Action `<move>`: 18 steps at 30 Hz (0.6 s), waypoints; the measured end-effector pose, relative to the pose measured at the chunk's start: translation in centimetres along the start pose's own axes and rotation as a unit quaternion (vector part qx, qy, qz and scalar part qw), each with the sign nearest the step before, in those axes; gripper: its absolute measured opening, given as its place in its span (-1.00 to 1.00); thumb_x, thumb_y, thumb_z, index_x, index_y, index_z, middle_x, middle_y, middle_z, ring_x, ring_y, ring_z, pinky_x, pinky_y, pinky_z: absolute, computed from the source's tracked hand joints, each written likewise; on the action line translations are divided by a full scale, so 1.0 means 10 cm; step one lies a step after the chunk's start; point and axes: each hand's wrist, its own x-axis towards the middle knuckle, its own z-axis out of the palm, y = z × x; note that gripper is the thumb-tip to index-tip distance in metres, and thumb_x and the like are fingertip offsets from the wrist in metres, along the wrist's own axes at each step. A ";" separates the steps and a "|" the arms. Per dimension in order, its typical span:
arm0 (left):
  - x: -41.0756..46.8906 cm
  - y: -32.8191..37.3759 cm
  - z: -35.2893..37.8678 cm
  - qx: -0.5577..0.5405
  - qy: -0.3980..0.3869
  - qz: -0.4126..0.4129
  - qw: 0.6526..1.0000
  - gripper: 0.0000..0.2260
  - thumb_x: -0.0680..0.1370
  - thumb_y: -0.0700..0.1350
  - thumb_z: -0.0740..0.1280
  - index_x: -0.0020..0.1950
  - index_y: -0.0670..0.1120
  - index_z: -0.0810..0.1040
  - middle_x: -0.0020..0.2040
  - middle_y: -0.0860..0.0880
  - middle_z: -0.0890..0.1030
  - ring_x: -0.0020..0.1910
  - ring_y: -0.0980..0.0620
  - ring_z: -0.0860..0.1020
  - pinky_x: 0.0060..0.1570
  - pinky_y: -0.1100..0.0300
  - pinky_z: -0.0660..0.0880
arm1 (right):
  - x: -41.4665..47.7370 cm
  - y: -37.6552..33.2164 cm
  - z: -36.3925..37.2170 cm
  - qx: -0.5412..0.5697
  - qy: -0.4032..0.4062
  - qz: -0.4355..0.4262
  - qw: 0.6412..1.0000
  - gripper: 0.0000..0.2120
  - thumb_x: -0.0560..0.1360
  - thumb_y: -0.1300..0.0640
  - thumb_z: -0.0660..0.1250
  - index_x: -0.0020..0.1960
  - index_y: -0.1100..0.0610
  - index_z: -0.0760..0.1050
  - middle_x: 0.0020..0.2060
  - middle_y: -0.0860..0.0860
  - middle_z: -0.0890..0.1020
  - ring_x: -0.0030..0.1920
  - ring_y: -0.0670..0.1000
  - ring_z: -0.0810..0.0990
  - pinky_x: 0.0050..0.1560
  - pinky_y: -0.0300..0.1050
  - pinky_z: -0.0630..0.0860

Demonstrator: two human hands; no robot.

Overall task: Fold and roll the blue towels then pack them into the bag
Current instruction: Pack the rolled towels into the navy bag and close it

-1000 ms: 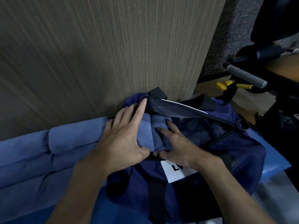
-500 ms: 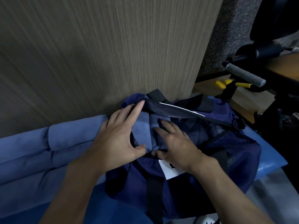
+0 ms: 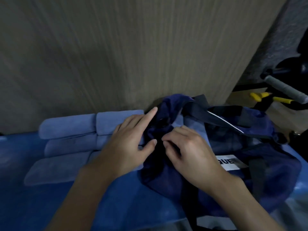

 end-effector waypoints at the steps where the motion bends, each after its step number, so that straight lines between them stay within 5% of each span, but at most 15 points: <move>1: -0.05 -0.10 -0.04 0.000 0.021 -0.007 1.000 -0.38 0.51 0.23 0.14 0.57 0.18 0.12 0.38 0.16 0.39 0.40 0.13 0.32 0.34 -0.03 0.34 | 0.03 -0.09 0.05 0.006 -0.008 -0.007 1.000 -0.88 0.52 0.14 0.26 -0.08 0.09 0.58 -0.23 -0.04 0.56 -0.19 0.00 0.50 -0.13 -0.04 0.48; 5: -0.24 -0.56 -0.23 0.049 0.097 -0.063 0.992 -0.45 0.48 0.15 0.15 0.42 -0.03 0.45 0.37 -0.01 0.49 0.39 -0.06 0.41 0.30 -0.22 0.37 | 0.27 -0.44 0.28 0.035 -0.046 -0.026 0.998 -0.86 0.52 0.15 0.25 -0.09 0.11 0.59 -0.22 -0.04 0.58 -0.17 0.00 0.49 -0.11 -0.02 0.49; 10: -0.42 -1.06 -0.35 0.172 0.061 -0.163 0.970 -0.45 0.50 0.13 0.21 0.50 0.08 0.33 0.54 -0.04 0.27 0.55 -0.15 0.13 0.42 -0.34 0.04 | 0.92 -0.59 0.57 0.047 -0.115 0.010 0.992 -0.85 0.52 0.12 0.31 0.05 0.14 0.56 -0.03 0.06 0.60 0.04 0.08 0.54 0.08 0.08 0.48; 15: -0.54 -1.29 -0.42 0.164 0.058 -0.212 0.962 -0.42 0.45 0.11 0.18 0.48 0.04 0.35 0.48 -0.04 0.32 0.49 -0.09 0.19 0.34 -0.33 0.14 | 1.66 -0.39 0.88 -0.029 -0.265 0.082 0.960 -0.37 0.49 -0.07 0.35 0.49 0.05 0.23 0.36 0.09 0.45 0.35 0.14 0.41 0.34 0.13 0.35; 18: -0.58 -1.35 -0.39 0.168 0.061 -0.200 0.963 -0.42 0.39 0.05 0.25 0.44 0.03 0.41 0.42 -0.02 0.40 0.41 -0.02 0.23 0.25 -0.35 0.25 | 1.84 -0.30 0.98 -0.009 -0.381 0.118 0.917 -0.12 0.45 -0.15 0.42 0.58 -0.01 -0.01 0.47 0.01 0.31 0.43 0.07 0.32 0.43 0.09 0.28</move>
